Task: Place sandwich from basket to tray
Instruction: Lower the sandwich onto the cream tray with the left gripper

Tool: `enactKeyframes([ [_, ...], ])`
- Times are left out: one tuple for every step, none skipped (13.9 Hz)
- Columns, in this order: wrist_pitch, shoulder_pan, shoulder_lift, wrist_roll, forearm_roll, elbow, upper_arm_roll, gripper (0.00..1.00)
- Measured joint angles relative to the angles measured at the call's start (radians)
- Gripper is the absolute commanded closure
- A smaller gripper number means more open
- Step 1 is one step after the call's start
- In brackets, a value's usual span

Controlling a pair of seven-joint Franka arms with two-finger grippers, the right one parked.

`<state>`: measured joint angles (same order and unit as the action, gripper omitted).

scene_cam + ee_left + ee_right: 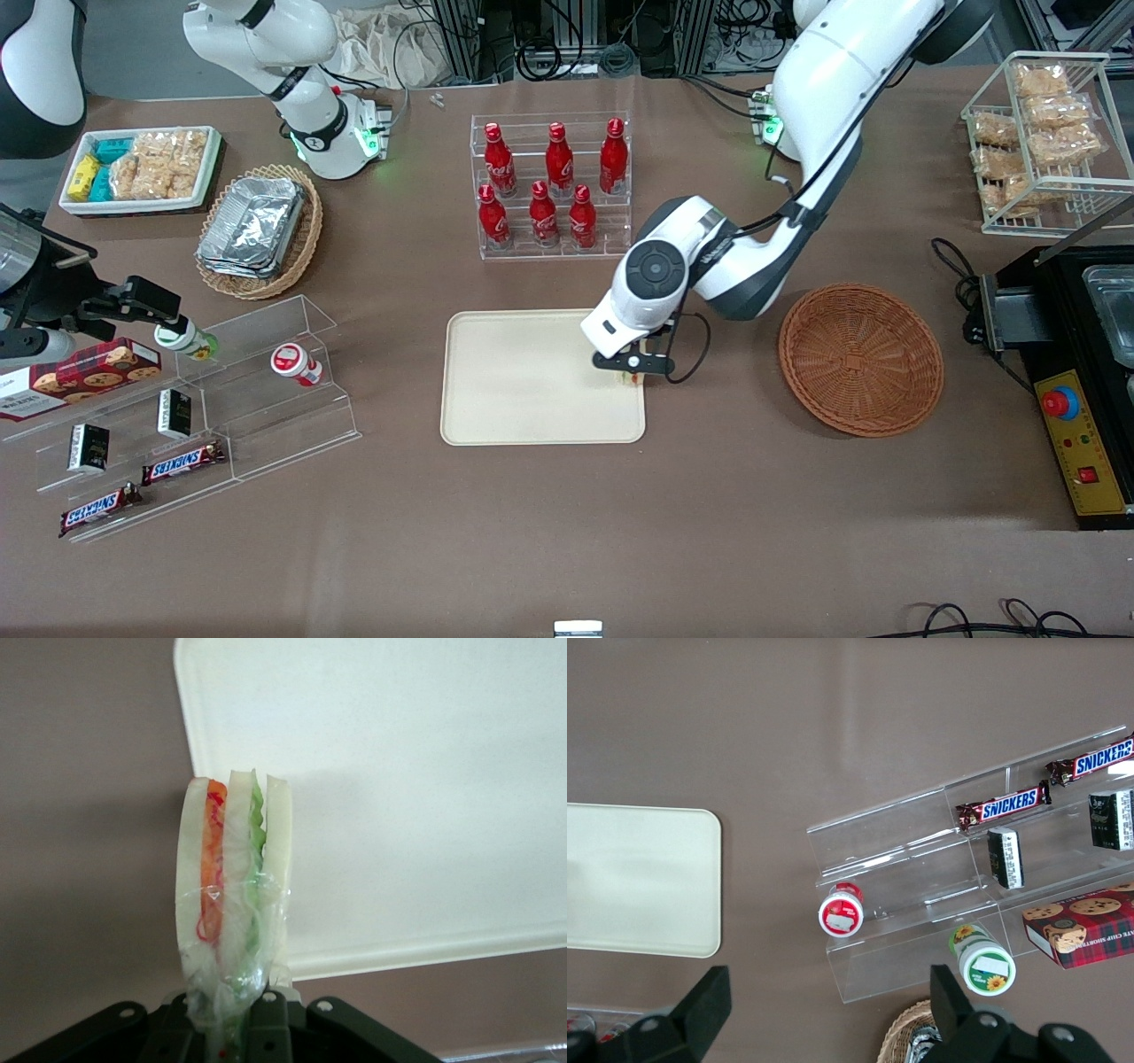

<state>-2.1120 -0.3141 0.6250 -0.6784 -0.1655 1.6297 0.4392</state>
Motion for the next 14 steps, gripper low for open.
enactKeyframes([
  [-0.018, -0.004, 0.02, -0.017, -0.021, -0.005, 0.0, 1.0],
  [-0.033, -0.005, 0.041, -0.024, -0.041, -0.012, -0.001, 1.0],
  [-0.046, -0.005, 0.061, -0.027, -0.054, -0.019, -0.003, 1.0],
  [-0.061, -0.005, 0.08, -0.027, -0.06, -0.028, -0.006, 1.0],
  [-0.069, -0.004, 0.099, -0.027, -0.064, -0.042, -0.008, 1.0],
  [-0.073, -0.004, 0.115, -0.028, -0.065, -0.061, -0.008, 1.0],
  [-0.073, -0.004, 0.128, -0.03, -0.065, -0.082, -0.008, 1.0],
  [-0.073, -0.004, 0.138, -0.031, -0.065, -0.099, -0.008, 1.0],
  [-0.073, -0.004, 0.145, -0.033, -0.065, -0.109, -0.008, 0.93],
  [-0.073, -0.004, 0.148, -0.039, -0.065, -0.114, -0.008, 0.75],
  [-0.073, -0.004, 0.149, -0.053, -0.065, -0.116, -0.008, 0.38],
  [-0.073, -0.004, 0.15, -0.068, -0.065, -0.116, -0.008, 0.0],
  [-0.073, -0.004, 0.151, -0.076, -0.065, -0.116, -0.008, 0.0],
  [-0.073, -0.004, 0.151, -0.08, -0.065, -0.116, -0.008, 0.0],
])
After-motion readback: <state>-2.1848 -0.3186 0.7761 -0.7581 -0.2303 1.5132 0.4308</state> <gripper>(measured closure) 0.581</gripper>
